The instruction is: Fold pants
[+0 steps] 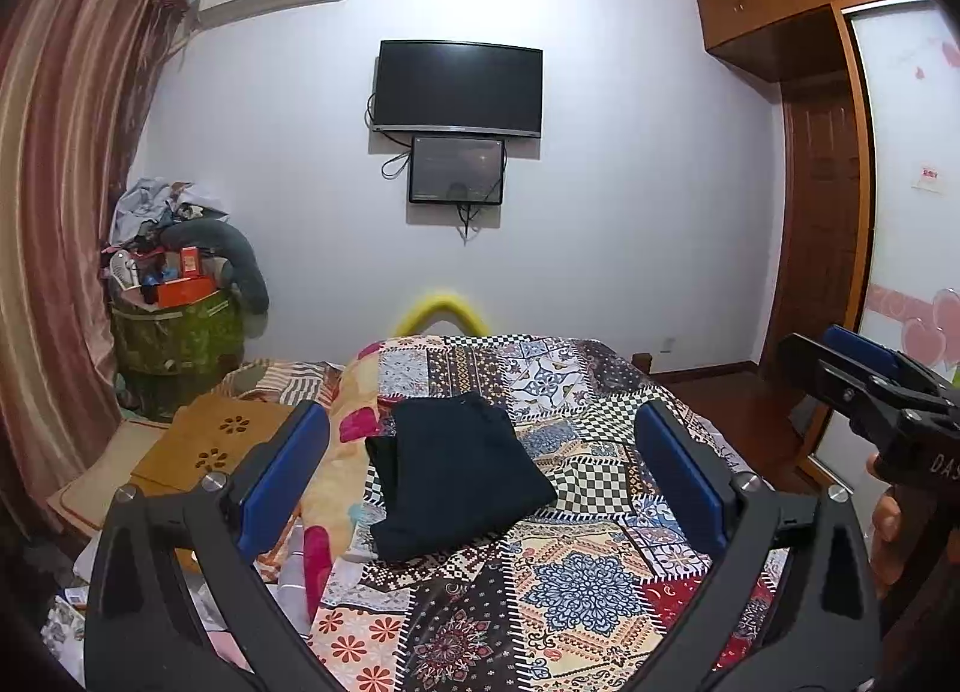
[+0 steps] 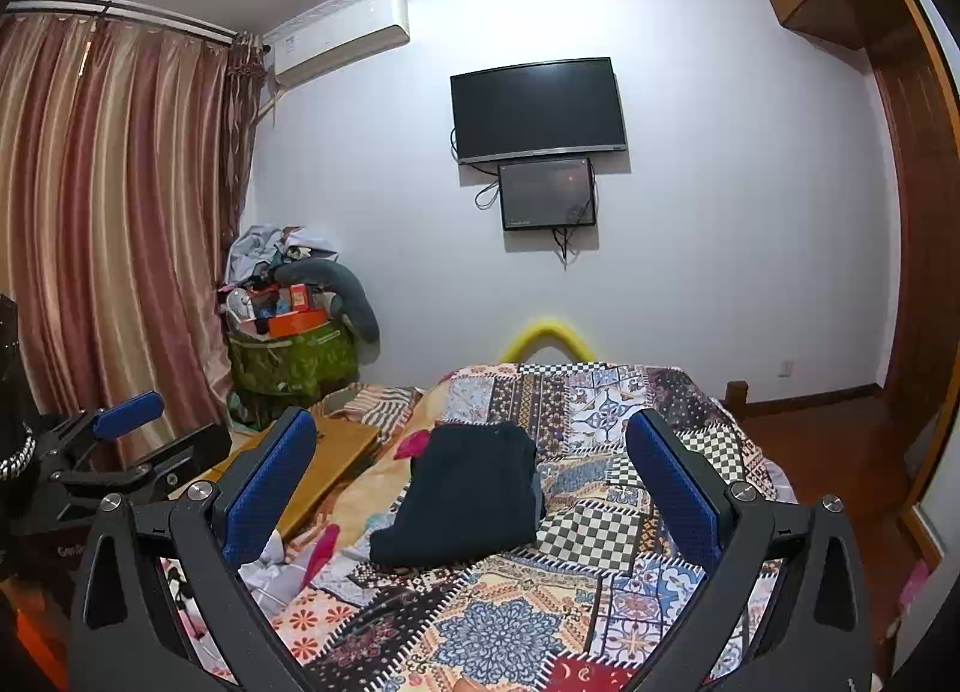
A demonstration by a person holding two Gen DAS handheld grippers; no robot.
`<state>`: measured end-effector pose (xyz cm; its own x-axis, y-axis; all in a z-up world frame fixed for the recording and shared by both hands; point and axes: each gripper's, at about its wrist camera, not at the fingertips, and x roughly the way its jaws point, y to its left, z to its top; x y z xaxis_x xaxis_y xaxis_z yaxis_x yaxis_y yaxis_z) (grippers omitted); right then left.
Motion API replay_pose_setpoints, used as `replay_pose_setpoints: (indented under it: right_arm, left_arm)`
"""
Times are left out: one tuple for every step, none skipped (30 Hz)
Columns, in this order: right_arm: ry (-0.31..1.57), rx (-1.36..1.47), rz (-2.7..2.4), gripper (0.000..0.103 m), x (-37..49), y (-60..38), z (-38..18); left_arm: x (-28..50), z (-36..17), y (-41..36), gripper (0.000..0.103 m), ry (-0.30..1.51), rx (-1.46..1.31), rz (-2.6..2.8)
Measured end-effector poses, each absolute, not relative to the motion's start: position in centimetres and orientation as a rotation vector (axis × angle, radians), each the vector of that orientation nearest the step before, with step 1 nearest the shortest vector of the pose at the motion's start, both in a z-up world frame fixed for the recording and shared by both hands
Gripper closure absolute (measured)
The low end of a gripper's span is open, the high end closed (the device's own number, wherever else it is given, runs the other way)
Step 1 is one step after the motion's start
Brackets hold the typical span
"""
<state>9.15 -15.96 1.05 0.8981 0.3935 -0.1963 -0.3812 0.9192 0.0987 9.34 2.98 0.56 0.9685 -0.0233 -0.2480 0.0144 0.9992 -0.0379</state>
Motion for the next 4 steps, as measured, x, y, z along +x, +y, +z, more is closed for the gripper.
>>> replay_pose_setpoints:
  right_arm:
    - [0.215,0.058,0.402,0.0,9.14,-15.97,1.09]
    - [0.214,0.058,0.402,0.0,9.15,-15.98,1.05]
    - [0.215,0.059,0.403,0.0,9.17,-15.98,1.09]
    - [0.216,0.059,0.403,0.0,9.16,-15.99,1.03]
  left_arm:
    - [9.33,0.54,2.93,0.0,0.251,-0.036,-0.02]
    - [9.31,0.56,2.92,0.0,0.252,-0.035,-0.021]
    - [9.27,0.57,2.92,0.0,0.251,-0.034,-0.021]
    - [9.23,0.56,2.9,0.0,0.251,-0.032,-0.02]
